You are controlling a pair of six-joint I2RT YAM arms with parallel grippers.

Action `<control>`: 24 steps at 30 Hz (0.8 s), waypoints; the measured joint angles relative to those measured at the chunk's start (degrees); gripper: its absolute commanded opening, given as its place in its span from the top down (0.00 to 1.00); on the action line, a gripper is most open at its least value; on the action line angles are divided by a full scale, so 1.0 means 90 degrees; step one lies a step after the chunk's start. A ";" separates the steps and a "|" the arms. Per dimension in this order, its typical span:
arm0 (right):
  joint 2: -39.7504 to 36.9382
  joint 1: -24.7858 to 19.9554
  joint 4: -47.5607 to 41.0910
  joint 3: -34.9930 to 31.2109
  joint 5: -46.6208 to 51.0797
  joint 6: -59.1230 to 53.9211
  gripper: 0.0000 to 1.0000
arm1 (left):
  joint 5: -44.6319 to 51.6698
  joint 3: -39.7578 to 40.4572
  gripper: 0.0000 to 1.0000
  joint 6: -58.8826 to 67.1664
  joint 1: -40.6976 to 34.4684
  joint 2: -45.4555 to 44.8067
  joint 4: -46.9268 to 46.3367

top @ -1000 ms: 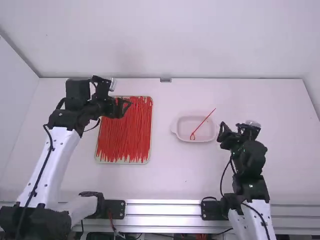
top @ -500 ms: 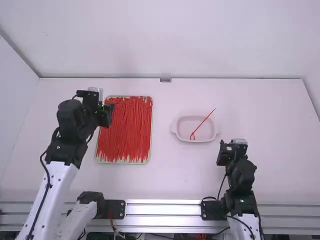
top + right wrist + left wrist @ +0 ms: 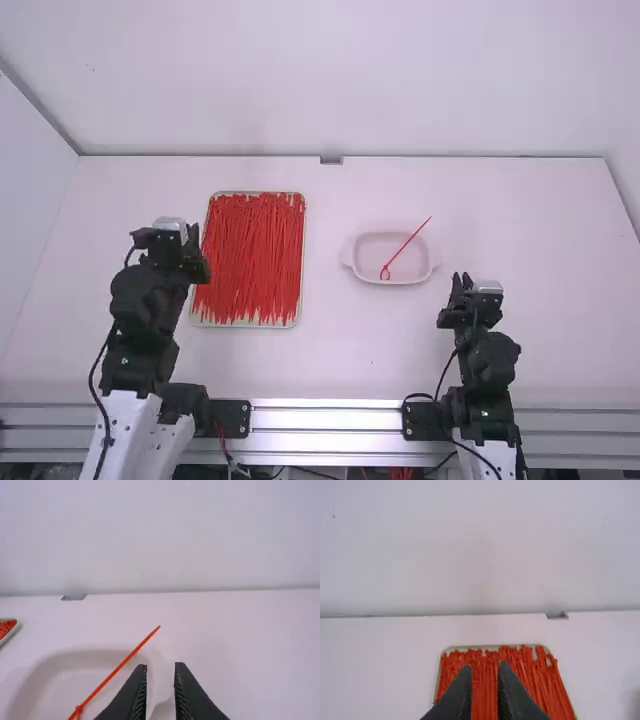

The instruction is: Fasten the cable tie

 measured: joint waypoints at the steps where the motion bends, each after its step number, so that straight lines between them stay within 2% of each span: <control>1: 0.0002 0.0000 -0.0002 0.0000 -0.0005 0.0002 0.90 | -0.0002 -0.0194 0.95 0.0000 0.0000 -0.0185 -0.0010; 4: 0.0000 0.0000 -0.0005 0.0000 0.0007 -0.0007 0.94 | -0.0002 -0.0551 1.00 -0.0002 0.0000 -0.0522 -0.0012; 10: 0.0002 0.0000 -0.0002 0.0000 0.0005 -0.0010 1.00 | -0.0049 -0.1231 1.00 0.0000 0.0000 -0.1219 -0.0010; 24: 0.0002 0.0002 -0.0002 0.0000 0.0002 -0.0012 1.00 | -0.0066 -0.2550 1.00 0.0000 0.0000 -0.2545 -0.0010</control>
